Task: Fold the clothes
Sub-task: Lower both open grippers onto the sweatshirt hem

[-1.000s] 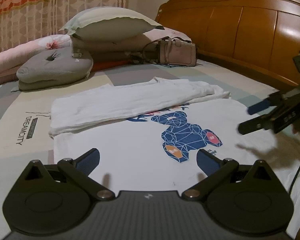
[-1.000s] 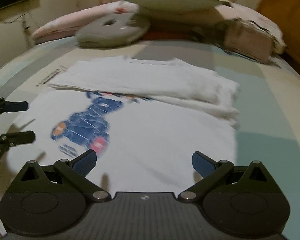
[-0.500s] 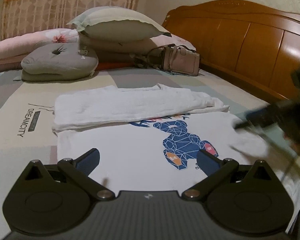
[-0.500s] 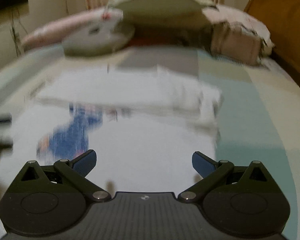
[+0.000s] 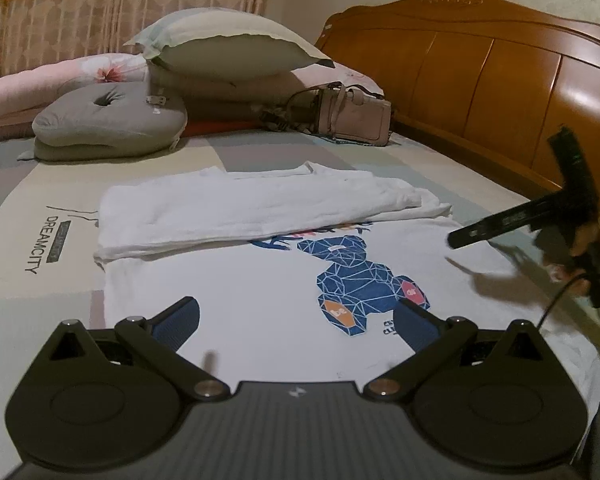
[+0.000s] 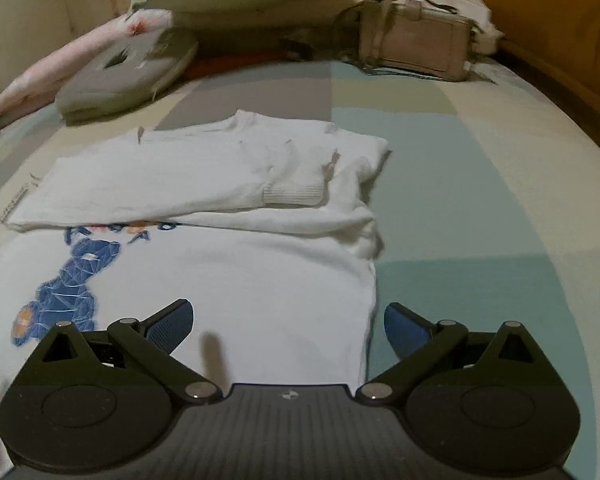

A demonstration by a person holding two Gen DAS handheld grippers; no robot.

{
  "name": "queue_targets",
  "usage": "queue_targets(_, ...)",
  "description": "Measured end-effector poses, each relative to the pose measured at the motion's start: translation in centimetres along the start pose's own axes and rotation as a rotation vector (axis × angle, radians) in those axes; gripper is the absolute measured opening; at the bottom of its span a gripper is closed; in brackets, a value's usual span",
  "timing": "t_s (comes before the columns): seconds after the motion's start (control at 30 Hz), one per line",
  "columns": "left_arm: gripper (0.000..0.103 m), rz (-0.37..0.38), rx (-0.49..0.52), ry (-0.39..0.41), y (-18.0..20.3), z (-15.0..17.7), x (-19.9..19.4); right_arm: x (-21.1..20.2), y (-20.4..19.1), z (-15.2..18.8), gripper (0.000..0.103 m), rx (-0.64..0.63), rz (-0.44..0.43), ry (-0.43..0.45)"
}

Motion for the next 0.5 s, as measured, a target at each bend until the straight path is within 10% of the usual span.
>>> queue_targets(0.17,0.102,-0.010,0.024,-0.006,0.6,0.1,-0.1,-4.6,-3.4,2.6,0.103,-0.028,-0.099,0.036)
queue_targets(0.5,0.102,-0.018,0.108,-0.037,2.2,0.9,-0.6,-7.1,-8.8,11.8,0.103,-0.261,-0.035,-0.052)
Point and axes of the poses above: each gripper's, at about its wrist camera, not at the fingertips, and x roughly the way its jaws point, y to its right, z to its underside, the point moved 4 cm from there along x, roughly the way its jaws point, and after that the axes turned 6 degrees about z, right-handed, at the moved point
